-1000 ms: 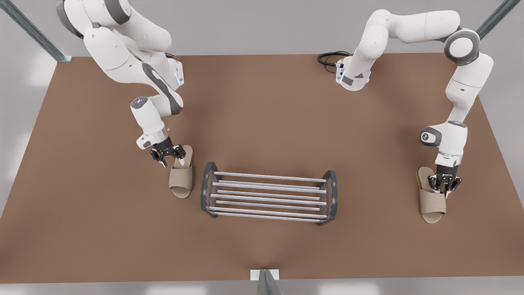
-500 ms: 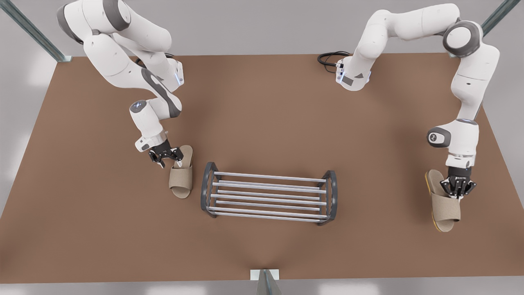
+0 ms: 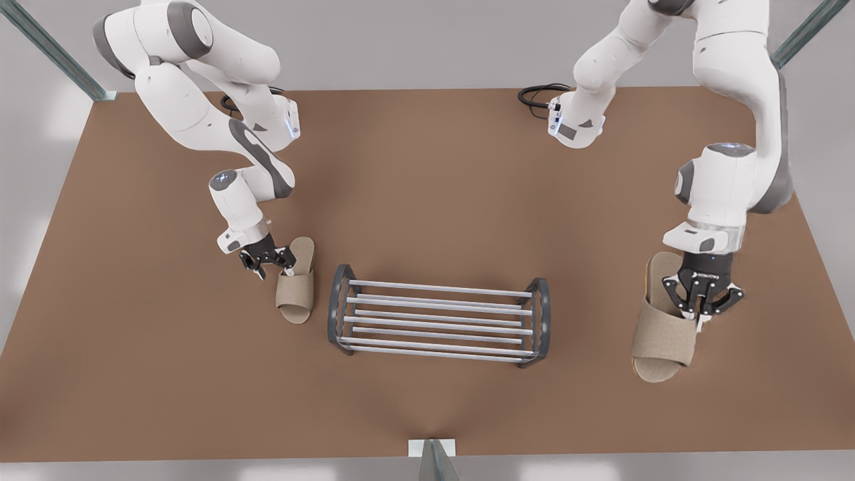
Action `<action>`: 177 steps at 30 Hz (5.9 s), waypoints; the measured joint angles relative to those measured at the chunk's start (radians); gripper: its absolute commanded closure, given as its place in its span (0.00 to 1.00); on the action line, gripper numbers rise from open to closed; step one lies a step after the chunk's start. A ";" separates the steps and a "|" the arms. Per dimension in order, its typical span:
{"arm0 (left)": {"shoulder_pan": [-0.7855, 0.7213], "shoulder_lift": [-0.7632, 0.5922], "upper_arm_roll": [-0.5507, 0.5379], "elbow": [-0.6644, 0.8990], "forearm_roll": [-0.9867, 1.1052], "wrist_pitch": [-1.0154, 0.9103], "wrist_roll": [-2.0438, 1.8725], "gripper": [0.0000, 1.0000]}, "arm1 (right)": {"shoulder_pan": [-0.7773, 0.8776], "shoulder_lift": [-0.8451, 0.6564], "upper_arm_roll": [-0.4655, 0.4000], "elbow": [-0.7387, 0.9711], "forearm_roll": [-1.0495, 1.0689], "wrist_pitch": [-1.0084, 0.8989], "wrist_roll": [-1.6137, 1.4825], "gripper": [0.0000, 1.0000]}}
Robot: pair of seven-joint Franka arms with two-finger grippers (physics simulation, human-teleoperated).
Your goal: Place the right shoe on the shoe rack with the right arm, and place the left shoe on the shoe rack with the left arm
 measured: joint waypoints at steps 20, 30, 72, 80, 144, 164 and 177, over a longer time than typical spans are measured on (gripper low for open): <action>-0.714 0.357 0.020 0.459 0.698 -0.674 -0.846 0.79 | -0.013 0.029 -0.004 0.044 -0.001 0.003 -0.007 0.00; -0.712 0.366 0.019 0.349 0.940 -0.716 -1.185 0.79 | -0.049 0.032 -0.014 0.057 -0.006 0.005 -0.008 0.00; -0.721 0.057 0.666 0.662 -0.353 -1.487 -0.997 0.00 | -0.102 0.033 0.022 0.073 -0.020 0.006 0.035 0.10; -0.685 -0.150 0.736 0.280 -0.527 -1.395 -0.655 0.00 | -0.114 0.032 0.027 0.077 -0.020 0.006 0.044 0.00; -0.696 -0.103 0.655 0.373 -0.474 -1.305 -0.243 0.00 | -0.310 0.185 0.026 0.196 -0.536 0.006 -0.075 0.00; -0.697 -0.102 0.653 0.373 -0.474 -1.306 -0.261 0.00 | -0.355 0.195 0.086 0.191 -0.535 0.006 -0.079 0.00; -0.697 -0.101 0.653 0.373 -0.474 -1.307 -0.266 0.00 | -0.348 0.207 0.093 0.196 -0.535 0.006 -0.077 0.11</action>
